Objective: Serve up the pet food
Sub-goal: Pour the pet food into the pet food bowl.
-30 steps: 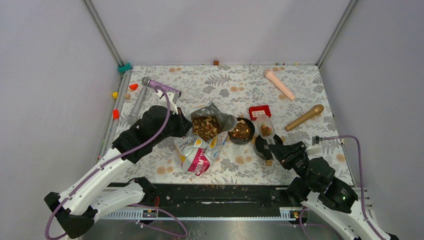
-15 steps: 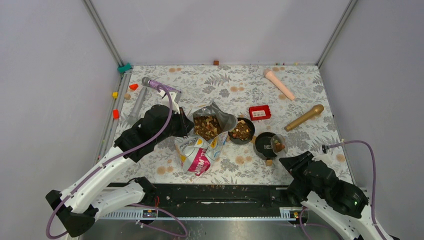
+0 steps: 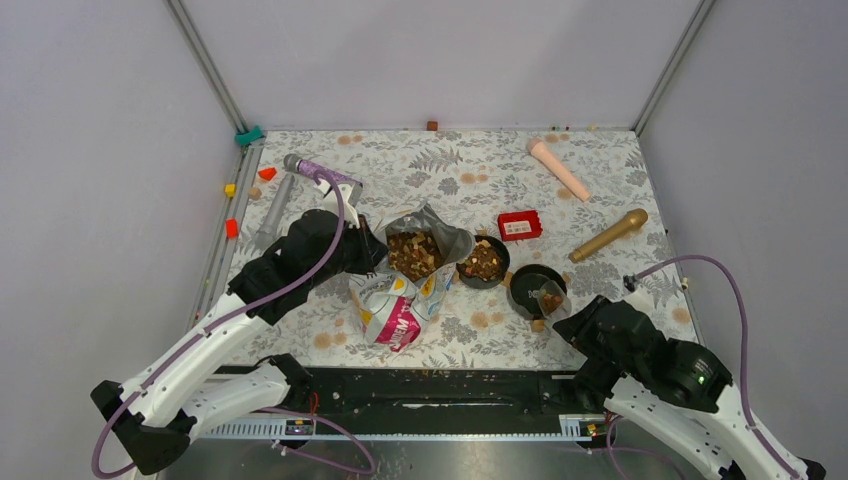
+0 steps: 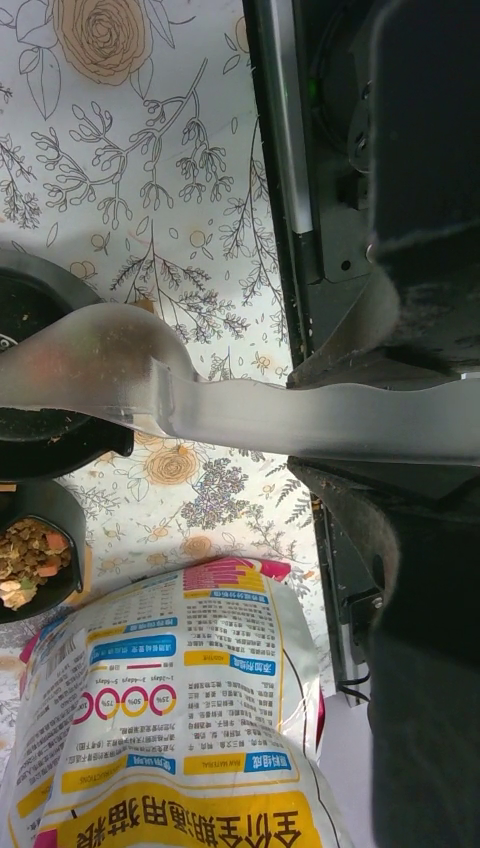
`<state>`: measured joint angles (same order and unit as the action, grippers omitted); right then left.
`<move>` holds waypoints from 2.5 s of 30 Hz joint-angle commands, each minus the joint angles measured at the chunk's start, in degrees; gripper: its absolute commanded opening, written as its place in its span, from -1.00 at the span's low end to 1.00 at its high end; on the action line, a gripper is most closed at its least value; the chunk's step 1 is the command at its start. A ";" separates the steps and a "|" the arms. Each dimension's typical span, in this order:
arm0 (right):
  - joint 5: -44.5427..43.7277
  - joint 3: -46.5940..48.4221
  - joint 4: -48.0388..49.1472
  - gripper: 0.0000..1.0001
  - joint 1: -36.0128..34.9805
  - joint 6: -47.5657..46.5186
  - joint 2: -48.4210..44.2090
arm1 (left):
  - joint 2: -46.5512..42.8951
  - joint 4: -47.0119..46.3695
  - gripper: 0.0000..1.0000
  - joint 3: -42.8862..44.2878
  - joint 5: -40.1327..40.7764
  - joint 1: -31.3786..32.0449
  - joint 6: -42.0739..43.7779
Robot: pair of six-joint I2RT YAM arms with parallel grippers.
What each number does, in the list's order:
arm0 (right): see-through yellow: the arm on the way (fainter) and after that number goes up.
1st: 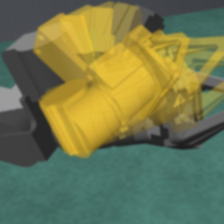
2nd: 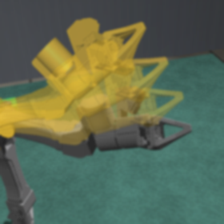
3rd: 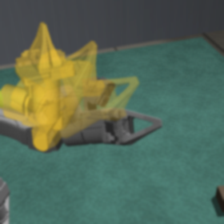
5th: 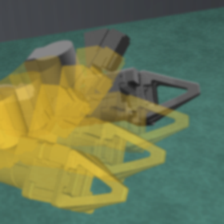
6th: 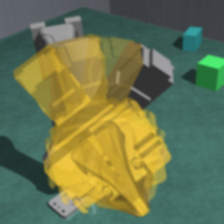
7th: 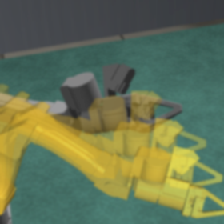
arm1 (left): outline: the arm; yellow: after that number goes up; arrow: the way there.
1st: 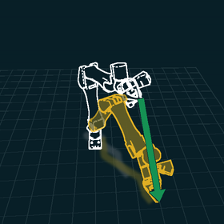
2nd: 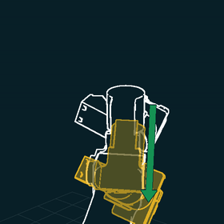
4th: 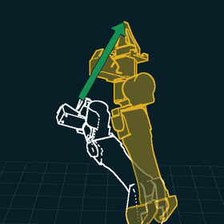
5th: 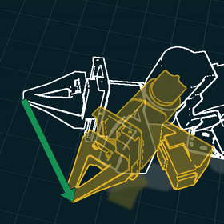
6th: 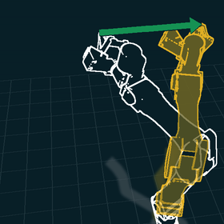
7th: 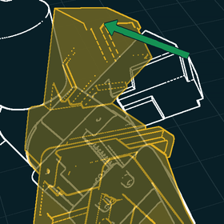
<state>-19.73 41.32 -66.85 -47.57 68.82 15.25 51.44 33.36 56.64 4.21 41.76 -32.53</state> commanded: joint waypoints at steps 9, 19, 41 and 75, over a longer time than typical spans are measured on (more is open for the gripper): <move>-2.25 4.47 -0.52 -1.00 0.21 -5.14 3.94 | -0.41 -1.81 -1.00 1.73 -2.94 0.04 0.54; -0.47 8.70 -4.05 -1.00 0.23 -12.36 13.33 | -0.92 -1.81 -1.00 1.88 -3.20 0.03 0.71; 2.38 16.76 -10.74 -0.99 0.24 -32.00 25.87 | -0.11 -1.86 -1.00 1.76 -3.26 0.07 0.92; 34.25 47.49 9.72 -1.00 -0.85 -36.81 47.04 | -1.63 -1.49 -1.00 1.94 -2.02 0.00 0.63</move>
<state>17.76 80.99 -48.21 -47.79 36.53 54.17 51.07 33.74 56.64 3.66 41.65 -31.70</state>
